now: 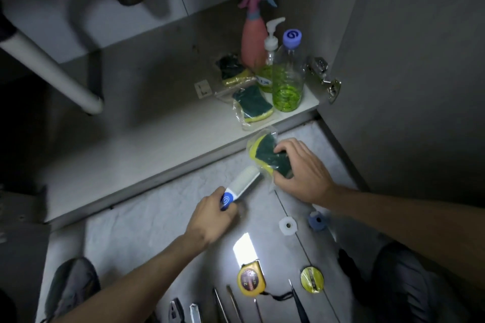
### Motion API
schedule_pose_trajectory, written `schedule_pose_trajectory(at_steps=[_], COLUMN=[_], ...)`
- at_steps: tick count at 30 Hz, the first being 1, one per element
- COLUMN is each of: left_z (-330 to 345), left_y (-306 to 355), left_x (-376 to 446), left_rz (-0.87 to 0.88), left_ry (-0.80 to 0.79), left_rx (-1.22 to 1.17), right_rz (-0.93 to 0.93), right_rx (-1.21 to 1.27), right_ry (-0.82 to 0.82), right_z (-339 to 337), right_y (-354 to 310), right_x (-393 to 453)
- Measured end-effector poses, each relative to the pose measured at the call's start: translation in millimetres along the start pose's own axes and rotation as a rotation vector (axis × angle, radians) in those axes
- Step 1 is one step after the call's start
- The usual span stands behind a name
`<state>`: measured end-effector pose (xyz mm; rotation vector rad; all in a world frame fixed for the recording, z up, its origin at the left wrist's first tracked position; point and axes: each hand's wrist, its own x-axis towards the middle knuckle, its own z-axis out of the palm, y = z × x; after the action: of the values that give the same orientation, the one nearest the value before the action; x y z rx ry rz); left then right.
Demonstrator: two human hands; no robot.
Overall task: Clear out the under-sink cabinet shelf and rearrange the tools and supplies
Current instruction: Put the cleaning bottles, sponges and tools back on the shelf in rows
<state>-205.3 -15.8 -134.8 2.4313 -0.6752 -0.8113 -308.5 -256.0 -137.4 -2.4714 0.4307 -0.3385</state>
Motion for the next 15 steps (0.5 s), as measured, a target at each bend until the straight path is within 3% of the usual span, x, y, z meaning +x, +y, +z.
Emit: schedule_pose_trajectory(at_steps=[4, 8, 10, 15], left_z=[-24.7, -54.2, -68.5, -103.2], left_y=[-4.1, 4.5, 10.5, 29.7], left_x=[-12.2, 7.9, 34.3, 108.8], left_rz=[-0.02, -0.013, -0.037, -0.264], left_ry=[0.231, 0.415, 0.452, 0.481], left_rx=[-0.19, -0.325, -0.426, -0.715], right_rz=[-0.084, 0.064, 0.147, 0.142], right_rx=[0.084, 0.076, 0.009, -0.362], right_ry=[0.017, 0.102, 0.117, 0.059], right_z=[-6.9, -16.2, -25.7, -29.5], right_y=[-33.8, -70.3, -85.6, -108.3], right_x=[21.9, 81.8, 122.6, 200.8])
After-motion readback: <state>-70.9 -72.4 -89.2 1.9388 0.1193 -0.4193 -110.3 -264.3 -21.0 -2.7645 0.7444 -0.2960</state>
